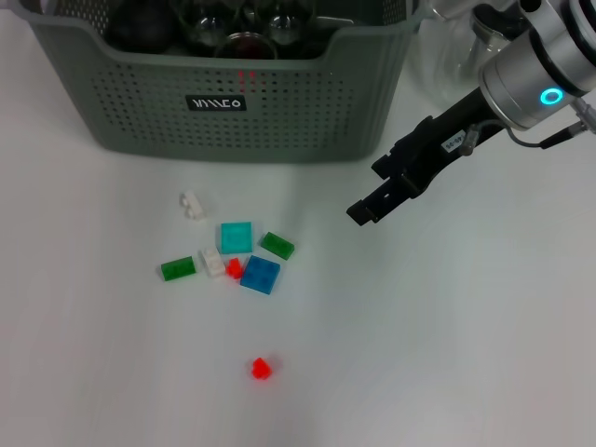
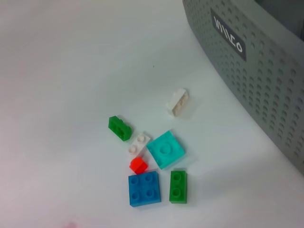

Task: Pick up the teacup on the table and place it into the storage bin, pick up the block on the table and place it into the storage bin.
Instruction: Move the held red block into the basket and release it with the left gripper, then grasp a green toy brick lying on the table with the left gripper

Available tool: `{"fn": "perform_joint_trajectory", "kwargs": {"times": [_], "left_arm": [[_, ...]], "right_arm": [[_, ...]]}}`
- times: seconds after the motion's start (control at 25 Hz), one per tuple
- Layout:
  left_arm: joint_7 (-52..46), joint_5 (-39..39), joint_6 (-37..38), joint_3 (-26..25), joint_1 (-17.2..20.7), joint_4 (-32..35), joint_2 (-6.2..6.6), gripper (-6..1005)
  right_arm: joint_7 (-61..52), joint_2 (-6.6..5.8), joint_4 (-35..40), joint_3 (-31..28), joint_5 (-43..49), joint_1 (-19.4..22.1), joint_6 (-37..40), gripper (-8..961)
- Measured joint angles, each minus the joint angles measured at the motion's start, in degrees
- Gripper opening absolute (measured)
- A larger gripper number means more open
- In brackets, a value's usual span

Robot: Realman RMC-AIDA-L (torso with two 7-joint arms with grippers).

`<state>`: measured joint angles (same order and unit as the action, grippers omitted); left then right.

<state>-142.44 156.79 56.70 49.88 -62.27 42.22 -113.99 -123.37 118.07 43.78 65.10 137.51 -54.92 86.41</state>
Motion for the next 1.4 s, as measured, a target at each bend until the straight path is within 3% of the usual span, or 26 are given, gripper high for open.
{"fn": "perform_joint_trajectory", "kwargs": {"times": [0.16, 0.32, 0.6, 0.72, 0.84, 0.96, 1.12, 1.28, 1.4], "left_arm": [[-2.42, 3.21, -2.62, 2.42, -1.17, -2.67, -0.75, 648], [-2.79, 4.51, -4.3, 3.64, -1.03, -2.14, -2.39, 660], [-2.88, 4.73, -4.37, 3.11, -0.72, -1.4, -2.34, 748], [-2.9, 4.07, -2.87, 2.96, 0.96, 2.53, -2.54, 805], [-2.77, 1.14, 0.3, 2.9, 4.61, 11.48, -3.92, 872], [-1.75, -7.45, 5.09, 2.84, 9.44, 21.99, -4.28, 869], [1.58, -27.84, 14.36, 0.86, 16.71, 34.08, -2.8, 866], [12.31, -47.68, 29.33, -6.03, 21.04, 39.38, -2.97, 862], [17.91, -54.26, 40.55, -8.07, 22.64, 41.0, -3.26, 859]], "right_arm": [[0.55, -0.17, 0.0, 0.06, 0.05, -0.17, 0.01, 947], [0.77, -0.38, -0.01, 0.05, 0.13, -0.28, 0.08, 947], [0.87, -0.5, -0.1, 0.21, 0.13, -0.37, 0.17, 947], [1.12, -0.5, -0.37, 0.3, 0.12, -0.36, 0.17, 947], [1.27, -0.49, -0.42, 0.29, 0.13, -0.32, 0.13, 948], [1.31, -0.48, -0.49, 0.3, 0.13, -0.24, 0.12, 948], [1.49, -0.49, -0.54, 0.29, 0.13, 0.0, 0.18, 948], [1.63, -0.63, -0.54, 0.3, 0.13, 0.11, 0.18, 948], [1.64, -0.72, -0.5, 0.29, 0.12, 0.18, 0.28, 948]]}}
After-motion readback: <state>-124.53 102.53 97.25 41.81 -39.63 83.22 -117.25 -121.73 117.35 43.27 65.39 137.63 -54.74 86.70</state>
